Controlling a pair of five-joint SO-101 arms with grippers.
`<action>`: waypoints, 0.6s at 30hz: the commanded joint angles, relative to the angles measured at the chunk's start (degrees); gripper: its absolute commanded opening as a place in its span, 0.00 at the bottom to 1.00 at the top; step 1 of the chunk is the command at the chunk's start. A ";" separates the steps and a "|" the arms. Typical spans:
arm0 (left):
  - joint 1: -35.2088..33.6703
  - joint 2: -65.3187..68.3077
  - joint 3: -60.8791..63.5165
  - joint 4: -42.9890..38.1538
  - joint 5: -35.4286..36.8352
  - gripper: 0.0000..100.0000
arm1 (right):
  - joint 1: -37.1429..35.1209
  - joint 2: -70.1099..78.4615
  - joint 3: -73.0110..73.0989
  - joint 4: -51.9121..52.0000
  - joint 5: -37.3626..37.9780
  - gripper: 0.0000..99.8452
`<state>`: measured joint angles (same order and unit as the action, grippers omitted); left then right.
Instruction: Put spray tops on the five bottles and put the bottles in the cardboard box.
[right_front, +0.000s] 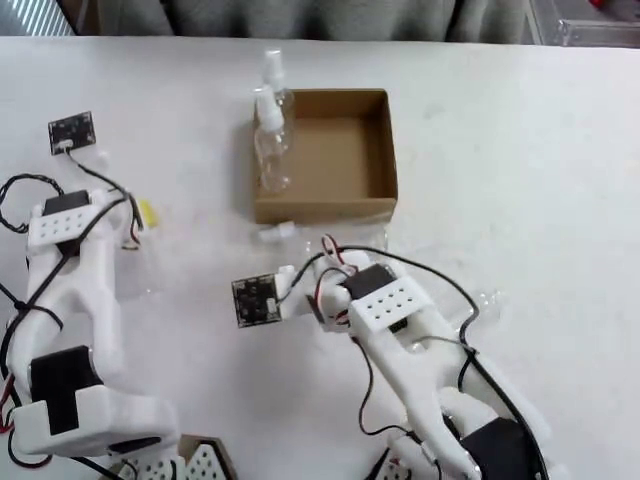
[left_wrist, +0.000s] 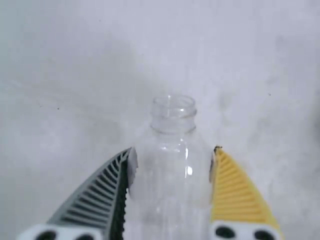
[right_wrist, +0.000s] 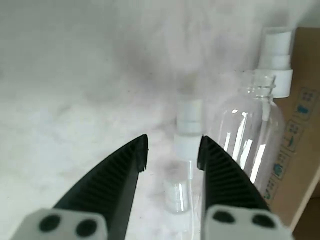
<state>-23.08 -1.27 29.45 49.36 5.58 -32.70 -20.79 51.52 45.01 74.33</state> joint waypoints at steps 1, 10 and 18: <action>-0.22 -2.24 -0.18 -1.14 0.44 0.02 | 0.92 0.31 -2.90 -1.89 0.70 0.09; -0.04 -2.24 0.00 -1.14 0.44 0.02 | 2.51 3.91 -2.90 -5.93 0.70 0.12; -0.04 -2.24 0.00 -1.14 0.44 0.02 | 3.56 9.27 -7.30 -6.29 0.70 0.12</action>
<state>-23.08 -1.27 29.63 49.36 5.58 -30.07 -12.35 48.00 39.21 74.33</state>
